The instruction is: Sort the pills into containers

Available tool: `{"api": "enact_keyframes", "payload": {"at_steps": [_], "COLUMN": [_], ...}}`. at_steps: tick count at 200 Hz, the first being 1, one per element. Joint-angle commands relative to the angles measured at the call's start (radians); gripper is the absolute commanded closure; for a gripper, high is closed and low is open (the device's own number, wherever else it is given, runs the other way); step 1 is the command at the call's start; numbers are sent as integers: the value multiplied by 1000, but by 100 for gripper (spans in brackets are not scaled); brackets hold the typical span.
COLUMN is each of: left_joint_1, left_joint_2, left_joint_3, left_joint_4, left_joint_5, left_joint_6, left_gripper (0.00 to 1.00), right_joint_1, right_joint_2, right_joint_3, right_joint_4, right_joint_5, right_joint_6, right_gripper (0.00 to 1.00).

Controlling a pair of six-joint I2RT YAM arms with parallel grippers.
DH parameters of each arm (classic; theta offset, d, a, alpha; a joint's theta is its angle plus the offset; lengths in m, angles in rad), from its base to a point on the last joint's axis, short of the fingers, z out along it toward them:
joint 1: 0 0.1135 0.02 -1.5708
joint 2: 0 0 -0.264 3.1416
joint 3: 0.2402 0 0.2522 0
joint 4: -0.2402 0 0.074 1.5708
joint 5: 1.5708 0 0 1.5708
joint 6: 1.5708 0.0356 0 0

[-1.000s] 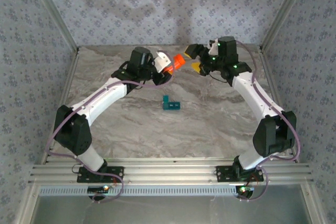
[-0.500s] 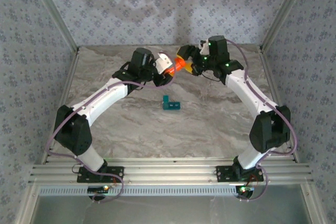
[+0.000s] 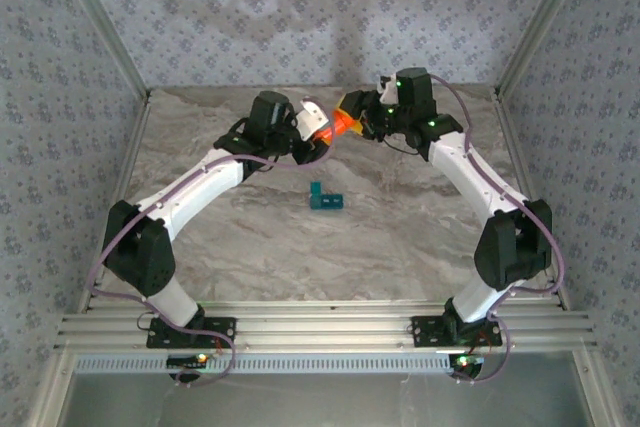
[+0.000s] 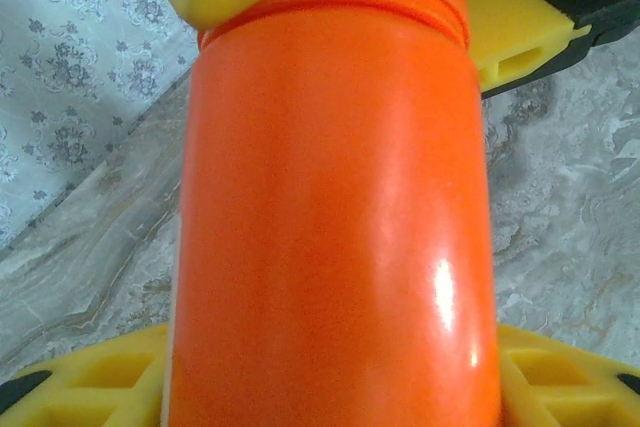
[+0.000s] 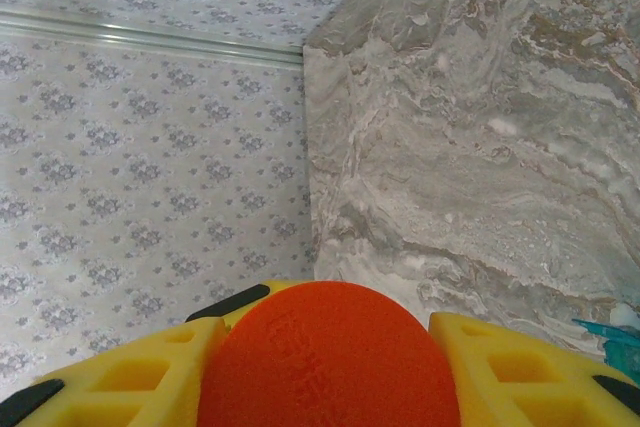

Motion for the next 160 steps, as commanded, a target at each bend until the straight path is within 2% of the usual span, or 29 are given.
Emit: {"api": "enact_keyframes", "payload": {"at_steps": [1,42,79,126,149,160], "left_joint_1": [13,50,63,63,58,54], "left_joint_2": [-1,-23,-33,-25,-18,-14], "left_joint_3": [43,47,41,50,59,66], "left_joint_4": [14,67,114,109,73,47], "left_joint_5": [86,246,311,308,269,251], "left_joint_6": [-54,-173,-242,-245,-202,-177], "left_gripper": [100,100,100,100,100,100], "right_joint_1": [-24,-60,-65,-61,-58,-57], "right_joint_2": [-12,-30,-34,-30,-30,-30], "right_joint_3": [-28,-72,-75,-47,-26,-17], "right_joint_4": [115,249,291,247,199,188], "right_joint_5": [-58,-160,-211,-207,-192,-184], "right_joint_6": [-78,-182,-218,-219,-225,-221], "right_gripper": [57,57,57,54,49,43]}}
